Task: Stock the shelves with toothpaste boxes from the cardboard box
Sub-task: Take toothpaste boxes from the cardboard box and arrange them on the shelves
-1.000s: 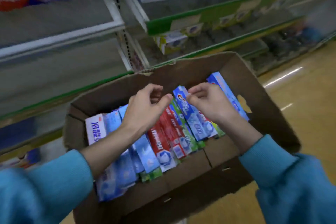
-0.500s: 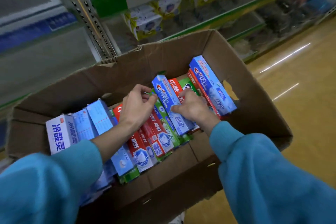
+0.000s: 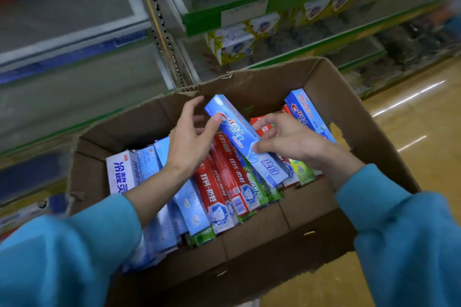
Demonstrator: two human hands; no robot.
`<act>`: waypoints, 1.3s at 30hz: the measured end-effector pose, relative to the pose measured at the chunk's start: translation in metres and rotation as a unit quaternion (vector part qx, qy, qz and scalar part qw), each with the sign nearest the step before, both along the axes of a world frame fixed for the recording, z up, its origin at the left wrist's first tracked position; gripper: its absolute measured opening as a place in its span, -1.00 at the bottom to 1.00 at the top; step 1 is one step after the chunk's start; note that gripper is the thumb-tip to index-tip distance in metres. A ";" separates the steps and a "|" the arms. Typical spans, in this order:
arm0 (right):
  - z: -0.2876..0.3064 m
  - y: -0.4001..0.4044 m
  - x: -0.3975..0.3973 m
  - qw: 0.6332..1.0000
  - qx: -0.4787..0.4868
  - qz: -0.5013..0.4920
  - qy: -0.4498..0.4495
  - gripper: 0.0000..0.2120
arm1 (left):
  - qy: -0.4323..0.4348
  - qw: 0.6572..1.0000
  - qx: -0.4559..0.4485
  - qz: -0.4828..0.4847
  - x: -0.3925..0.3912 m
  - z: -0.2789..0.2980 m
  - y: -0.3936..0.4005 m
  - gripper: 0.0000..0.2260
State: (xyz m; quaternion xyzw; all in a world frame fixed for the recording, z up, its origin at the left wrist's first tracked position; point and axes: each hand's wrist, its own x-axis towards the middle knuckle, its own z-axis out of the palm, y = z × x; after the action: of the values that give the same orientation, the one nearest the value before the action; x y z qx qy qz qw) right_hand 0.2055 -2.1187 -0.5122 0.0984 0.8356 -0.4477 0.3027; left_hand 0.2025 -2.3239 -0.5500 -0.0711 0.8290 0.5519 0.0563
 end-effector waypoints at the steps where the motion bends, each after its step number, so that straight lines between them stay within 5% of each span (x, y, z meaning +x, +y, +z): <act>1: 0.012 -0.005 -0.001 1.000 -0.007 0.014 0.007 -0.66 | 0.000 0.999 0.036 0.018 0.001 0.006 -0.006 -0.56; 9: 0.089 -0.082 -0.013 0.989 -0.081 0.098 0.078 -0.70 | 0.068 0.962 0.235 0.117 0.014 0.074 -0.086 -0.81; 18: 0.130 -0.217 -0.032 0.968 -0.156 0.081 0.177 -0.55 | 0.150 0.904 0.311 0.253 0.031 0.134 -0.237 -0.80; 26: 0.132 -0.341 -0.037 0.958 -0.232 0.037 0.167 -0.54 | 0.198 0.847 0.344 0.355 0.050 0.162 -0.358 -0.78; 31: 0.133 -0.409 -0.044 0.937 -0.265 -0.015 0.227 -0.75 | 0.207 0.854 0.281 0.387 0.053 0.162 -0.418 -0.90; 39: 0.122 -0.461 -0.056 0.914 -0.220 -0.070 0.334 -0.72 | 0.193 0.896 -0.061 0.396 0.040 0.143 -0.473 -0.86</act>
State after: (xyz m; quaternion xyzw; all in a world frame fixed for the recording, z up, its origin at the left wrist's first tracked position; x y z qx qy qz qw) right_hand 0.1498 -2.5799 -0.3905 -0.0680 0.7594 -0.6469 -0.0123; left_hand 0.2422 -2.7964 -0.4066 -0.2892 0.7590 0.4795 -0.3321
